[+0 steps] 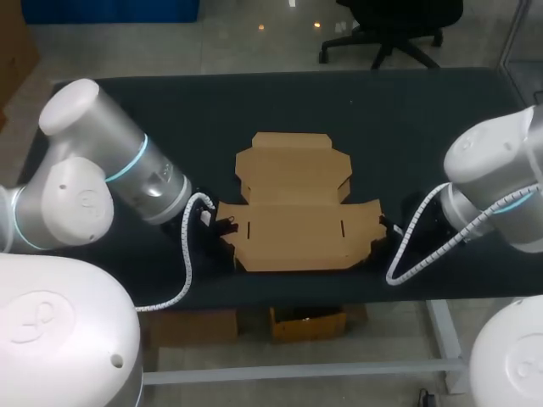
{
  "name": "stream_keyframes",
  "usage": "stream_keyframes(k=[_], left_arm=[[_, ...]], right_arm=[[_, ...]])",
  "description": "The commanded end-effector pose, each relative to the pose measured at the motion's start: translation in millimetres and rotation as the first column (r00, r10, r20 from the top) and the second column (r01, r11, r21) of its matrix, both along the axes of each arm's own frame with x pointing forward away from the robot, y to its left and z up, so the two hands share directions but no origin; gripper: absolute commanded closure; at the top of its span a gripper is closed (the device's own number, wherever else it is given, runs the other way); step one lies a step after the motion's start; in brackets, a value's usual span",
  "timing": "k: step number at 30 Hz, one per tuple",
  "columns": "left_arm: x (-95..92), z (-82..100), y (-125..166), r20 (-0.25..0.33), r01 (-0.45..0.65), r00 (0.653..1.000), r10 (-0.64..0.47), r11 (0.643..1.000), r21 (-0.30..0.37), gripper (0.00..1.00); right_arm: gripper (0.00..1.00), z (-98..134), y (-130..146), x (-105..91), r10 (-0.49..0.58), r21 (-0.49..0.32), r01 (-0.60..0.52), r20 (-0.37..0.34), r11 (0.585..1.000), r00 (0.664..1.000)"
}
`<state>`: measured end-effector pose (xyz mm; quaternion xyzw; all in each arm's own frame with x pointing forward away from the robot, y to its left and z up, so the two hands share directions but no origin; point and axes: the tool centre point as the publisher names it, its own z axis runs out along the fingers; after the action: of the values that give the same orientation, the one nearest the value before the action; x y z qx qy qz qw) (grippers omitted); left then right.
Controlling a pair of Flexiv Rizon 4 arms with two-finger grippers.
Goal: Assemble the packaging by folding the flat box into shape, placing the metal phone stand inside, and closing the box properly
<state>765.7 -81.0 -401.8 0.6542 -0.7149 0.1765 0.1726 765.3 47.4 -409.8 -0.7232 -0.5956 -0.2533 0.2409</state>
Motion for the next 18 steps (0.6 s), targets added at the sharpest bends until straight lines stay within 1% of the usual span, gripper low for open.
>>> stream_keyframes(k=[1, 8, 18], left_arm=[[1.3, 0.1, -4.7, -0.003, 0.003, 1.0, -0.003, 1.0, 0.024, 1.0], [1.6, 0.4, -5.4, -0.005, 0.005, 1.0, -0.005, 0.999, 0.043, 1.0], [1.2, 3.4, -6.8, 0.018, 0.001, 1.0, -0.003, 0.997, 0.083, 1.0]], right_arm=[[1.0, 1.5, -1.6, 4.6, 0.022, 0.01, -0.022, -0.029, 1.0, 0.999], [1.0, 2.4, 0.1, 5.6, 0.027, -0.001, -0.027, -0.056, 1.0, 0.998], [1.0, 5.8, 3.0, 8.1, 0.048, -0.014, -0.049, -0.087, 0.999, 0.995]])
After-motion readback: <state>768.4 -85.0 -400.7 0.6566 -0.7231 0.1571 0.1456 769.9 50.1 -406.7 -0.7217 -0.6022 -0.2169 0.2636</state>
